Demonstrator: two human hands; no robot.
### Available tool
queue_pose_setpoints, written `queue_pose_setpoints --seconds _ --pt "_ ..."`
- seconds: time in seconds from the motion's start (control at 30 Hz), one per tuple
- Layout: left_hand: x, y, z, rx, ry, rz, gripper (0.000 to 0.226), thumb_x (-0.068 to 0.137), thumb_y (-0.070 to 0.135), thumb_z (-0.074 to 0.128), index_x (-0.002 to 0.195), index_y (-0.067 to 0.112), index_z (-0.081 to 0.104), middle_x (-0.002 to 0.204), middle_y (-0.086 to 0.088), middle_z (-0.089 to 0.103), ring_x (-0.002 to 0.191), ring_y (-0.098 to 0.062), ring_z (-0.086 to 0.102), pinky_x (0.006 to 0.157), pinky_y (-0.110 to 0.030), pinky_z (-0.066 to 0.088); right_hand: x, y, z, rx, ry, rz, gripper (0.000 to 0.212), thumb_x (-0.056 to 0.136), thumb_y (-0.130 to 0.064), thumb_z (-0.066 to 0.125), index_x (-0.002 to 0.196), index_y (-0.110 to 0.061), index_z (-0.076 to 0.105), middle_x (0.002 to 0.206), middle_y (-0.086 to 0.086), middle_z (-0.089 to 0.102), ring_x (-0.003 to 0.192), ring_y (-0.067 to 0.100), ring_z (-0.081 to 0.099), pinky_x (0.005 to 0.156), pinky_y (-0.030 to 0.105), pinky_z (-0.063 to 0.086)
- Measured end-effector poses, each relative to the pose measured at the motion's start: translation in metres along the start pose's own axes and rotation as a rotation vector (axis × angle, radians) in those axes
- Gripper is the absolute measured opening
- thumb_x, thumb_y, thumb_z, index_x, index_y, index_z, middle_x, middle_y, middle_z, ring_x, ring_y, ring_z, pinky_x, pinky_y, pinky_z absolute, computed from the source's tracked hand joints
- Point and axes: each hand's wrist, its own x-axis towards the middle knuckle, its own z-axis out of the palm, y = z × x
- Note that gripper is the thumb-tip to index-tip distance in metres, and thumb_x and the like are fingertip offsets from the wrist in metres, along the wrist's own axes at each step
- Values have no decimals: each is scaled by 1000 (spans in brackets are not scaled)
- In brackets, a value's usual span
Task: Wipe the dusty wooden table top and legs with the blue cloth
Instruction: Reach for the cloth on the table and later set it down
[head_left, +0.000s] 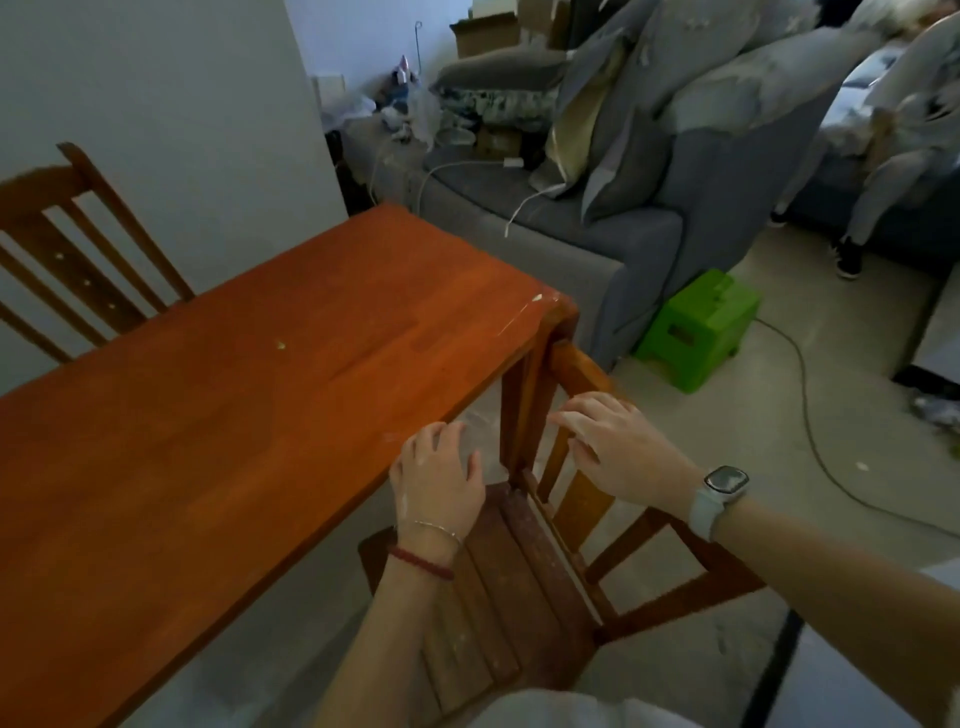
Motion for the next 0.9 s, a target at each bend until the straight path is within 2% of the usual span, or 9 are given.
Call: queue_pose_setpoints --seconds 0.17,0.3,0.4,0.53,0.63,0.7,0.83,0.9 --pt "27 29 22 -12 6 -48 39 92 35 44 129 25 42 134 1 43 127 -16 35 105 -37 32 30 48 3 8 -22 -113 37 95 -21 39 132 -23 45 136 0 47 134 18 31 111 37 22" --pt "39 50 41 -79 47 -151 39 91 32 46 129 21 45 132 -1 44 125 -18 38 104 -41 36 57 85 9 -39 -9 -344 33 90 -18 46 120 -21 57 124 1 58 130 19 40 114 37 8" --pt "38 73 59 -157 94 -237 39 90 29 48 128 17 47 130 -4 46 124 -21 41 103 -43 36 75 106 15 62 14 -504 35 87 -24 38 110 -19 64 115 0 63 126 18 45 116 39 8" --pt "24 115 78 -210 186 -362 40 90 24 52 127 12 47 127 -6 48 119 -21 46 99 -31 37 96 130 22 226 -21 -717 34 86 -27 38 100 -16 67 107 1 66 121 17 47 117 30 4" --pt "12 152 85 -264 238 -480 40 90 24 51 128 12 46 128 -6 48 117 -19 48 97 -23 35 110 148 22 223 -42 -873 36 91 -33 37 94 -14 67 105 4 66 120 18 46 117 32 8" --pt "5 177 89 -309 233 -541 41 90 28 49 129 14 45 128 -6 48 117 -19 49 98 -25 37 116 156 20 166 -76 -978 46 95 -43 28 96 -14 65 107 5 64 121 19 44 116 32 8" --pt "1 222 106 -368 48 -629 56 88 42 51 134 20 31 129 -2 44 116 -19 49 97 -31 42 135 164 10 -2 -173 -1115 59 93 -56 14 110 -19 57 118 6 58 125 25 44 114 39 15" --pt "4 231 119 -303 33 -673 64 86 42 54 137 20 23 129 -2 40 115 -19 48 95 -32 43 144 166 6 -66 -205 -1155 65 90 -61 10 118 -21 53 125 7 54 127 27 42 112 41 17"
